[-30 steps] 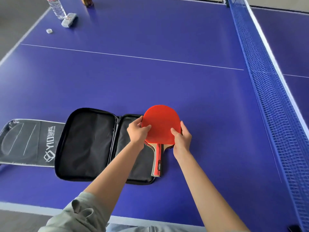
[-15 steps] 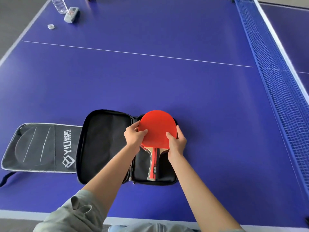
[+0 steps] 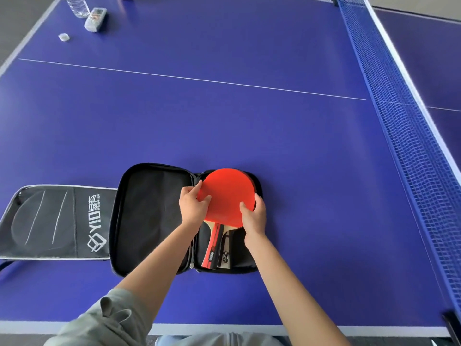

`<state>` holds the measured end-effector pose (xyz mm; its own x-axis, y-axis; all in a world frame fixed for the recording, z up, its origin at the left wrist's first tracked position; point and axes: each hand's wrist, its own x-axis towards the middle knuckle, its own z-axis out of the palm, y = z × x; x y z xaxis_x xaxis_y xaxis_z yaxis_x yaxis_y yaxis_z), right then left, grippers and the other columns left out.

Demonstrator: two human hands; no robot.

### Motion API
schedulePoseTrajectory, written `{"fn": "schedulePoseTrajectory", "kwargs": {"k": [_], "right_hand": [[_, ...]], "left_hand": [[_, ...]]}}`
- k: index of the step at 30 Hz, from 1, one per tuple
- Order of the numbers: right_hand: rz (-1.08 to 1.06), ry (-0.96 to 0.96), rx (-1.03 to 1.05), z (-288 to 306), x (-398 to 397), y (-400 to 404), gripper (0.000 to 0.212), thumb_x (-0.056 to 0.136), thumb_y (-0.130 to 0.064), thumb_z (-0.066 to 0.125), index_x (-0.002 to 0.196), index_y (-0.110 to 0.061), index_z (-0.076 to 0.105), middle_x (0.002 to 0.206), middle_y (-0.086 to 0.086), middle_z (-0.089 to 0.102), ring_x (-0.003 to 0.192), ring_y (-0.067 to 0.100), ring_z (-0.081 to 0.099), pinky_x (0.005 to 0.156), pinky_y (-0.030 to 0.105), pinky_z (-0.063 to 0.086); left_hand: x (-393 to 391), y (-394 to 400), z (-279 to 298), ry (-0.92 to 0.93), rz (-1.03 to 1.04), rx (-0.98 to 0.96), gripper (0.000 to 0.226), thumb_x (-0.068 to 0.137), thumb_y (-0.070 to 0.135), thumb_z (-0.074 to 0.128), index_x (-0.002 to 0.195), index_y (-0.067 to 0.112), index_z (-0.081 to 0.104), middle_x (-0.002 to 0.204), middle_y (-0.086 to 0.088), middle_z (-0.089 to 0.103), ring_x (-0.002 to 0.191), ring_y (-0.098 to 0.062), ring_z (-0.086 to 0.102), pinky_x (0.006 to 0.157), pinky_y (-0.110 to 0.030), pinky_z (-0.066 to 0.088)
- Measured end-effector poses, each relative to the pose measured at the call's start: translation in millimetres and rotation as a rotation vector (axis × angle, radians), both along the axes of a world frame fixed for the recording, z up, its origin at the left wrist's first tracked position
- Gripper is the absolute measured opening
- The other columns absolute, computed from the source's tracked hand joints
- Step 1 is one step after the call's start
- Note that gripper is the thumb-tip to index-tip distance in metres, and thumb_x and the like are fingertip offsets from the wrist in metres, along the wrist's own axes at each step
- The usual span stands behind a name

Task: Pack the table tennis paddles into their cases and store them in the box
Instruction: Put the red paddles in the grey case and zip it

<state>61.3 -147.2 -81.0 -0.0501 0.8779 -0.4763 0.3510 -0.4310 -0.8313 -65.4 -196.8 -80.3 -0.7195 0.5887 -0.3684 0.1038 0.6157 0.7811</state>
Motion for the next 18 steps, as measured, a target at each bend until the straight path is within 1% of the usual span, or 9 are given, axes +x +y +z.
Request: {"fn": "schedulePoseTrajectory", "kwargs": {"k": [3, 5, 7, 11, 14, 18], "right_hand": [[0.028, -0.053, 0.049, -2, 0, -6, 0.054, 0.096, -0.009, 0.048, 0.146, -0.014, 0.029, 0.155, 0.004, 0.025, 0.143, 0.019, 0.025, 0.117, 0.04, 0.025], [0.061, -0.081, 0.084, -3, 3, -7, 0.055, 0.095, -0.011, 0.051, 0.146, -0.013, 0.03, 0.155, 0.005, 0.027, 0.142, 0.019, 0.026, 0.117, 0.039, 0.026], [0.089, -0.107, 0.11, -3, 5, -5, 0.058, 0.092, -0.012, 0.056, 0.145, -0.011, 0.032, 0.153, 0.005, 0.03, 0.142, 0.02, 0.027, 0.116, 0.04, 0.027], [0.085, -0.134, 0.132, -3, 5, 3, 0.054, 0.091, -0.009, 0.058, 0.142, -0.01, 0.039, 0.15, 0.006, 0.036, 0.139, 0.022, 0.029, 0.114, 0.041, 0.031], [0.114, -0.166, 0.148, -1, 3, 7, 0.054, 0.091, -0.01, 0.058, 0.141, -0.009, 0.039, 0.148, 0.007, 0.038, 0.139, 0.023, 0.028, 0.113, 0.04, 0.032], [0.17, -0.246, 0.238, -1, 5, 8, 0.053, 0.09, -0.014, 0.061, 0.139, -0.004, 0.041, 0.145, 0.01, 0.043, 0.135, 0.026, 0.032, 0.111, 0.038, 0.033]], "left_hand": [[2, -1, 1, -0.019, 0.023, 0.005, 0.053, 0.085, 0.014, 0.066, 0.136, 0.012, 0.049, 0.119, -0.009, 0.05, 0.111, -0.022, 0.051, 0.095, -0.025, 0.039], [3, 0, 3, -0.02, 0.052, -0.004, 0.053, 0.084, 0.016, 0.067, 0.134, 0.011, 0.051, 0.117, -0.009, 0.052, 0.11, -0.022, 0.053, 0.094, -0.028, 0.041], [1, 1, 5, -0.026, 0.097, -0.018, 0.048, 0.084, 0.016, 0.067, 0.13, 0.012, 0.056, 0.118, -0.008, 0.057, 0.108, -0.023, 0.056, 0.093, -0.031, 0.045], [-3, 0, 7, -0.029, 0.147, -0.074, 0.037, 0.084, 0.016, 0.066, 0.12, 0.019, 0.064, 0.116, -0.005, 0.066, 0.103, -0.025, 0.063, 0.088, -0.034, 0.049], [0, 1, 7, 0.003, 0.129, -0.107, 0.037, 0.087, 0.018, 0.063, 0.124, 0.019, 0.061, 0.119, -0.006, 0.065, 0.106, -0.027, 0.062, 0.09, -0.035, 0.048], [7, 0, 6, 0.006, 0.14, -0.059, 0.041, 0.089, 0.018, 0.061, 0.129, 0.014, 0.056, 0.126, -0.007, 0.06, 0.109, -0.024, 0.06, 0.092, -0.037, 0.048]]}}
